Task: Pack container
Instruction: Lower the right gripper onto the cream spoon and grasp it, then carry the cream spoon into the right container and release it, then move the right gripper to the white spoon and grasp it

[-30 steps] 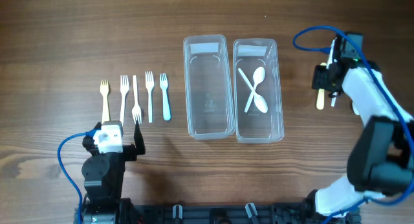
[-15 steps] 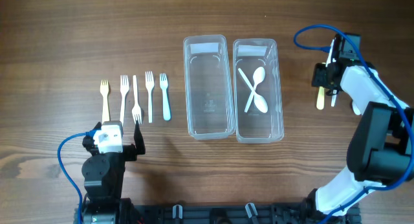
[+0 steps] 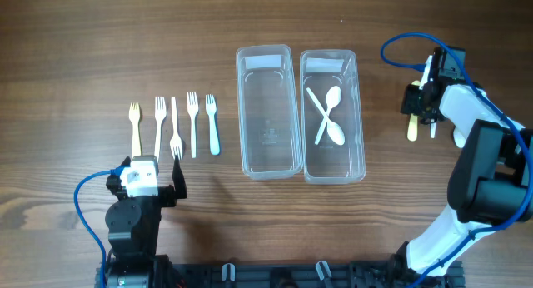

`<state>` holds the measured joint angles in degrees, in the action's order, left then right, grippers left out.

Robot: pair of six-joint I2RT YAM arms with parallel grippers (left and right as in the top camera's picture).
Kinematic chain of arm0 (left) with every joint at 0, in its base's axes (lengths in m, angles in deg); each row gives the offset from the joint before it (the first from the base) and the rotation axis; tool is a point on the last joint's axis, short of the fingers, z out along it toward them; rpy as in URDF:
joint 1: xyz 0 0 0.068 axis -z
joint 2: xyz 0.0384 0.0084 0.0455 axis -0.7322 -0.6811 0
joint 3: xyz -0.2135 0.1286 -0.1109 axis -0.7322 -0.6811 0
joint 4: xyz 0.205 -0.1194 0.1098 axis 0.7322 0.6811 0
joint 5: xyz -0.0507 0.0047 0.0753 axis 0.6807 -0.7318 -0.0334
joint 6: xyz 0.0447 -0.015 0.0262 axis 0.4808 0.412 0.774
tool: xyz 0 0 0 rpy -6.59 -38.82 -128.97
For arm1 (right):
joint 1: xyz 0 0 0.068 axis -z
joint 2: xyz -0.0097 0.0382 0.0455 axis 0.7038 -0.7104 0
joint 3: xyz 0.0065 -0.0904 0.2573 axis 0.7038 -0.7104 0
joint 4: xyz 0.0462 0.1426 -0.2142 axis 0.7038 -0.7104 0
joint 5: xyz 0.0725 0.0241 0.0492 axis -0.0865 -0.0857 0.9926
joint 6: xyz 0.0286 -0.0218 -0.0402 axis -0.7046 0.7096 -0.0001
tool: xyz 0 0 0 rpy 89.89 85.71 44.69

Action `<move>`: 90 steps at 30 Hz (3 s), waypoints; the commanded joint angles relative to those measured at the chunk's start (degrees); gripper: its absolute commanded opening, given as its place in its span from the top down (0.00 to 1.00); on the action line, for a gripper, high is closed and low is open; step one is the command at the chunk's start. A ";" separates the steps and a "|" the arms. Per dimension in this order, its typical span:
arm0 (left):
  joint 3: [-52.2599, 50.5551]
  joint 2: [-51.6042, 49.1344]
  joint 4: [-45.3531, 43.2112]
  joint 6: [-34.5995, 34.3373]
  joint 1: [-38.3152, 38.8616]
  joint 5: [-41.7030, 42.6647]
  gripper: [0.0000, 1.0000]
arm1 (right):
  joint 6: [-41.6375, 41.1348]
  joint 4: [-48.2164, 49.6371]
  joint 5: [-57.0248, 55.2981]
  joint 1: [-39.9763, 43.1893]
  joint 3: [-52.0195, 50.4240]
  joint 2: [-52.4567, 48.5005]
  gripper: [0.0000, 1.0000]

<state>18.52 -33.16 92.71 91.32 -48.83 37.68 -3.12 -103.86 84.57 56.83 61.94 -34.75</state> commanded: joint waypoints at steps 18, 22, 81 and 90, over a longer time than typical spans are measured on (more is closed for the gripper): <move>-0.55 0.04 -0.11 0.87 0.33 0.90 0.00 | -1.03 -1.36 6.03 -0.35 -0.07 7.23 0.96; -0.52 0.04 -0.09 0.87 0.33 0.90 0.00 | -1.03 -1.86 8.48 -1.79 -0.07 15.58 0.96; -0.55 0.04 -0.09 0.87 0.33 0.90 0.00 | -5.46 -7.19 -5.20 -20.39 0.02 25.35 0.51; -0.52 0.04 -0.11 0.87 0.33 0.90 0.00 | -1.07 -2.01 -6.49 -13.14 -0.02 21.57 0.50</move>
<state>18.52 -33.14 92.71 91.32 -48.83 37.68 -6.05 -108.73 80.33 41.66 61.70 -10.60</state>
